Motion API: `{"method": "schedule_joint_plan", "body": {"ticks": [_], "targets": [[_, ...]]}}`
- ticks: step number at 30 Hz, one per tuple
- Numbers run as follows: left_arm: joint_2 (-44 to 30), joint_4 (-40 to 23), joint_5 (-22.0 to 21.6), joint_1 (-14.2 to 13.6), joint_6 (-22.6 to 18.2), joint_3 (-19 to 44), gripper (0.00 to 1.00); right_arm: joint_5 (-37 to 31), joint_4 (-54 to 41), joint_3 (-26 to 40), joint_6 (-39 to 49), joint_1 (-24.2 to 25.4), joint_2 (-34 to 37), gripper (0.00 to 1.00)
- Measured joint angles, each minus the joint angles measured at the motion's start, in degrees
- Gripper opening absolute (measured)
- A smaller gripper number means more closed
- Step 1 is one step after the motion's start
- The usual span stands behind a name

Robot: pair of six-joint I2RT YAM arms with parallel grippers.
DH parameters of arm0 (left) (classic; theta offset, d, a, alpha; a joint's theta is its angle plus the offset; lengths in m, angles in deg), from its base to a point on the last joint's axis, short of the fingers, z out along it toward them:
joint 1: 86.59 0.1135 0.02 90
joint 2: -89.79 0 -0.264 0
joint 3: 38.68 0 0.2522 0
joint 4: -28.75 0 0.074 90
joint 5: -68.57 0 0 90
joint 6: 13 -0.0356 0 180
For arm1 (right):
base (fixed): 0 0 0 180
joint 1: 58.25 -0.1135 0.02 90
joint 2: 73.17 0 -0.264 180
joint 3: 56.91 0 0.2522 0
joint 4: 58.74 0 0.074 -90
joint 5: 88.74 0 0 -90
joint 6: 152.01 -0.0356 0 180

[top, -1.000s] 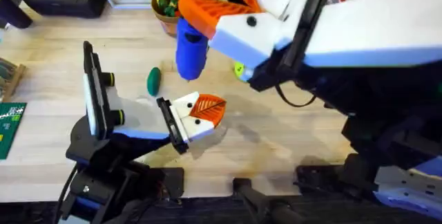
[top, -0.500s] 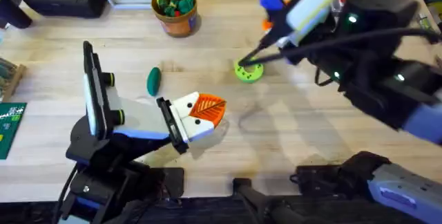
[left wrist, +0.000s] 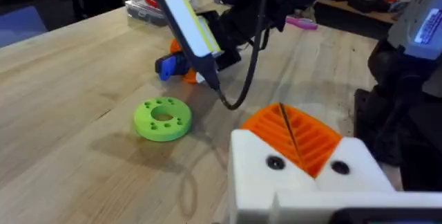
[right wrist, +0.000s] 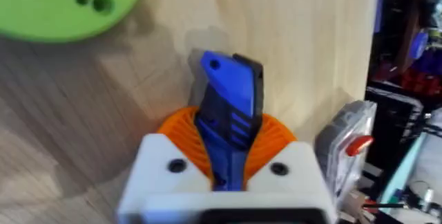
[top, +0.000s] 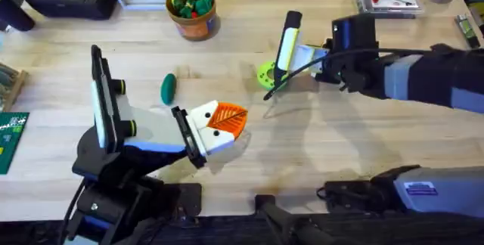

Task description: Pick up the gripper from the table and insert it into the empty holder that is missing its gripper. Then pick up a screw, insert it into the mounting hole, and use the screwdriver to tighten it. Finally, clean up the table by picking up the vegetable and placing it into the bucket.

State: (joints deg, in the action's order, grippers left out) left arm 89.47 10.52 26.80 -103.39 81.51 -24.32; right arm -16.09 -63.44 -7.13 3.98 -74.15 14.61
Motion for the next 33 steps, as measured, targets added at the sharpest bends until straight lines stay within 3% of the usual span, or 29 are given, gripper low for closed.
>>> {"method": "schedule_joint_plan", "body": {"ticks": [3,6,7,12,14,16,19,20,28,33], "targets": [[0.0,0.0,0.0,0.0,0.0,0.0,0.011,-0.2,0.9,1.0,-1.8,-0.1,0.7,0.545],[0.0,0.0,0.0,0.0,0.0,0.0,0.011,-1.5,1.0,1.9,-5.6,-0.2,0.4,0.938],[0.0,0.0,0.0,0.0,0.0,0.0,0.011,-1.6,0.2,2.4,-7.5,-0.1,-0.1,0.979],[0.0,0.0,0.0,0.0,0.0,0.0,0.011,-1.1,-5.9,2.3,-17.1,-0.8,-3.3,0.994],[0.0,0.0,0.0,0.0,0.0,0.0,0.097,-0.9,-8.2,2.1,-21.2,-0.9,-6.1,0.994],[0.0,0.0,0.0,0.0,-0.2,0.0,0.349,-0.9,-10.5,2.1,-25.2,-0.9,-9.8,0.994],[0.0,0.0,0.0,0.0,0.0,0.0,0.833,-0.8,-15.0,2.1,-30.6,-1.0,-16.5,0.994],[0.0,0.0,0.0,0.0,0.2,0.0,0.941,-0.8,-16.8,2.1,-32.2,-1.3,-18.9,0.994],[0.0,0.4,-0.5,0.0,-0.8,0.0,0.985,-0.7,-26.5,2.2,-40.5,-8.3,-34.1,0.994],[0.0,7.0,-2.1,0.0,-1.5,0.2,0.985,-0.6,-29.1,2.2,-46.1,-11.5,-38.3,0.994]]}}
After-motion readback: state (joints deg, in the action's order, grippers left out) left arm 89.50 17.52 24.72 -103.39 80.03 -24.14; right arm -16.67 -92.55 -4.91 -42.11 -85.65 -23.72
